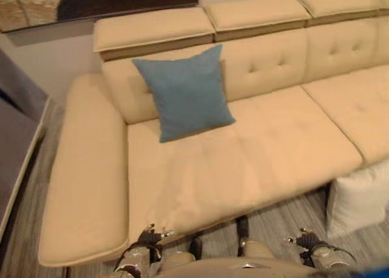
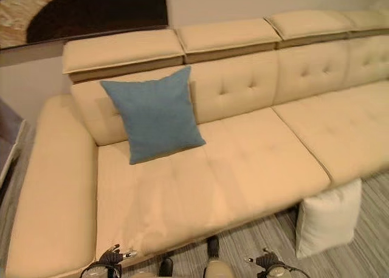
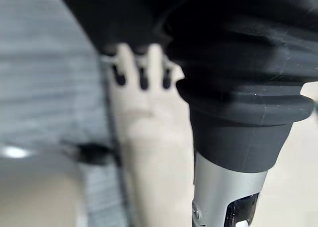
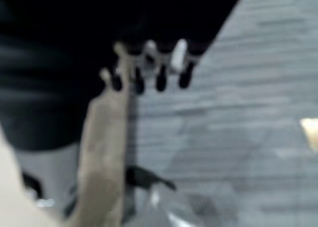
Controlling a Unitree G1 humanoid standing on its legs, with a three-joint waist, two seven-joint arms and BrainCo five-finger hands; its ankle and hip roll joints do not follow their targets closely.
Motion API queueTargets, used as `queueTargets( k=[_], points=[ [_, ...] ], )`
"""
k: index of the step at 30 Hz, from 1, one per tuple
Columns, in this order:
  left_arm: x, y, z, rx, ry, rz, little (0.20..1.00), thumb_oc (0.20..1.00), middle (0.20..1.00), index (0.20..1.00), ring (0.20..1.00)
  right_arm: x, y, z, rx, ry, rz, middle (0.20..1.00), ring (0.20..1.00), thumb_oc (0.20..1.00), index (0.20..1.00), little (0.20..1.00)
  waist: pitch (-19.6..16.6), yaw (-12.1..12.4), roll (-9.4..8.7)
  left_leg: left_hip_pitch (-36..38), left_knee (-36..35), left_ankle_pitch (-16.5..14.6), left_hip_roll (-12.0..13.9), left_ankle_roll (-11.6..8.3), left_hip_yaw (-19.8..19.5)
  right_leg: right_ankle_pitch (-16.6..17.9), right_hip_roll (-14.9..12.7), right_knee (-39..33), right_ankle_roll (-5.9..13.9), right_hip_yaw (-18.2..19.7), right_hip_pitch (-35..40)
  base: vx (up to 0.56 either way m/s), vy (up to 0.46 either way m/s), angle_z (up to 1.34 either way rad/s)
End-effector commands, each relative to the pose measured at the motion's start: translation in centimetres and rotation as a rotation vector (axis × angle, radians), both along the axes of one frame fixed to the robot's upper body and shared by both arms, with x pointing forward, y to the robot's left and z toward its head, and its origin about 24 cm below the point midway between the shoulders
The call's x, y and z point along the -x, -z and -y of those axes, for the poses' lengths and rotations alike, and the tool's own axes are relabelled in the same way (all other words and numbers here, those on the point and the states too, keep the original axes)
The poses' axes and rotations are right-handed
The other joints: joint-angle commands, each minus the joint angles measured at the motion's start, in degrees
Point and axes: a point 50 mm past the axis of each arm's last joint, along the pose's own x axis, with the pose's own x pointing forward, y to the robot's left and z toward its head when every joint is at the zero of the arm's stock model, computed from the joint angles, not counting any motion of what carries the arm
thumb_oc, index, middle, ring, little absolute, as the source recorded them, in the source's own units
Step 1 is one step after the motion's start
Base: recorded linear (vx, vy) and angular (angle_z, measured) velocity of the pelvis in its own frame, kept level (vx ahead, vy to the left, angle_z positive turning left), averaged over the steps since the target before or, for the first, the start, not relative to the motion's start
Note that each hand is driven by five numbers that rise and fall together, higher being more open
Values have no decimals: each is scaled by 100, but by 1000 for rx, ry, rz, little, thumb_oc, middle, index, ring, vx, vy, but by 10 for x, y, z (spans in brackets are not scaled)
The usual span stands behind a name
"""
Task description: Pick up all the scattered cushions and arrange them neatly on the sofa.
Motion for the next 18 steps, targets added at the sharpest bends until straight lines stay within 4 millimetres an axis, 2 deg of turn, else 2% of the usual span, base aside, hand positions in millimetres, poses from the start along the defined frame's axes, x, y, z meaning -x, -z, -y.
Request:
queueTargets(
  k=[1,2,3,4,5,6,7,8,9,10,13,14,15,16,17,18],
  points=[
    [3,-4,-21,-73,31,-11,1000,1000,1000,1000,1000,-32,-13,7,42,-70,80,1000,1000,1000,1000,1000,243,319,26,219,152,-154,-14,-427,-460,-38,261,792,-50,-135,134,-170,25,-45],
    [6,-4,-24,-73,20,-21,1000,1000,1000,1000,1000,-31,-13,9,44,-61,78,1000,1000,1000,1000,1000,194,347,49,198,78,-93,23,-405,-441,-195,315,960,-123,-90,208,-313,-1,-35],
    [13,-3,-26,-71,1,-37,1000,1000,1000,1000,1000,-29,-13,11,39,-39,79,1000,1000,1000,1000,1000,102,419,103,130,9,9,105,-376,-383,-549,383,1309,-205,-36,443,-260,-48,-28],
    [18,-2,-27,-70,-6,-51,1000,1000,1000,1000,1000,-27,-12,11,34,-27,78,1000,1000,1000,1000,1000,46,484,124,116,-33,45,141,-371,-349,-716,368,1435,-212,-35,661,-337,-147,-33],
    [22,-1,-28,-70,-17,-62,1000,1000,1000,1000,1000,-24,-11,10,31,-23,72,1000,1000,1000,1000,1000,-99,671,131,-73,-44,121,196,-402,-251,-768,259,1332,-169,-144,1014,-188,-122,-44],
    [22,-1,-29,-71,-17,-62,1000,1000,1000,1000,1000,-23,-11,10,30,-23,71,1000,1000,1000,1000,1000,-84,676,123,-51,-42,113,188,-399,-245,-781,251,1339,-165,-139,1033,-230,-193,-49],
    [22,-1,-30,-68,-35,-61,1000,1000,1000,1000,1000,-26,-11,7,27,-29,81,1000,1000,1000,1000,1000,-96,785,70,-127,-119,230,223,-503,-165,-839,254,768,-166,-304,1399,-139,-162,-37],
    [20,-2,-30,-76,-28,-56,1000,1000,1000,1000,1000,-28,-11,5,20,-24,90,1000,1000,1000,1000,1000,-115,786,13,-253,-121,334,225,-563,-189,-887,373,490,-158,-142,1400,-140,-165,-41],
    [20,-2,-30,-76,-28,-56,1000,1000,1000,1000,1000,-28,-11,5,20,-24,90,1000,1000,1000,1000,1000,-117,784,11,-253,-122,333,225,-564,-191,-886,373,482,-159,-144,1404,-175,-207,-23],
    [16,-2,-29,-76,-26,-47,1000,1000,1000,1000,1000,-36,-13,1,11,-33,114,1000,1000,1000,1000,1000,-70,794,-18,-396,-144,508,308,-695,-185,-862,459,121,-204,-180,1407,-209,-221,-9],
    [8,-3,-22,-74,16,-35,1000,1000,1000,1000,1000,-44,-17,3,21,-27,153,1000,1000,1000,1000,1000,52,689,-3,-645,-207,794,377,-909,-115,-722,581,-88,-266,-254,1305,-211,-157,10],
    [7,-3,-22,-74,16,-35,1000,1000,1000,1000,1000,-44,-17,3,21,-27,153,1000,1000,1000,1000,1000,49,686,-2,-650,-205,795,377,-910,-118,-719,582,-91,-266,-257,1303,-319,-111,31],
    [1,-3,-17,-65,26,-17,1000,1000,1000,1000,1000,-47,-20,6,26,-16,164,1000,1000,1000,1000,1000,156,695,-87,-686,160,557,241,-899,-336,-567,536,-137,-294,-244,1156,-387,-99,18],
    [1,-2,-12,-44,19,-14,1000,1000,1000,1000,1000,-44,-19,10,33,-6,155,1000,1000,1000,1000,1000,143,637,-177,-549,562,165,67,-856,-566,-382,471,-217,-303,-169,1016,-386,-100,-19],
    [1,-2,-12,-43,19,-14,1000,1000,1000,1000,1000,-44,-19,10,34,-6,155,1000,1000,1000,1000,1000,151,641,-172,-542,574,150,71,-856,-564,-383,476,-219,-304,-167,1029,-265,-9,-35],
    [3,0,-8,-24,15,-21,1000,1000,1000,1000,1000,-34,-17,15,46,6,122,1000,1000,1000,1000,1000,70,587,-196,-287,849,-79,0,-852,-854,-206,447,-280,-280,16,912,-109,18,-41]
  ],
)
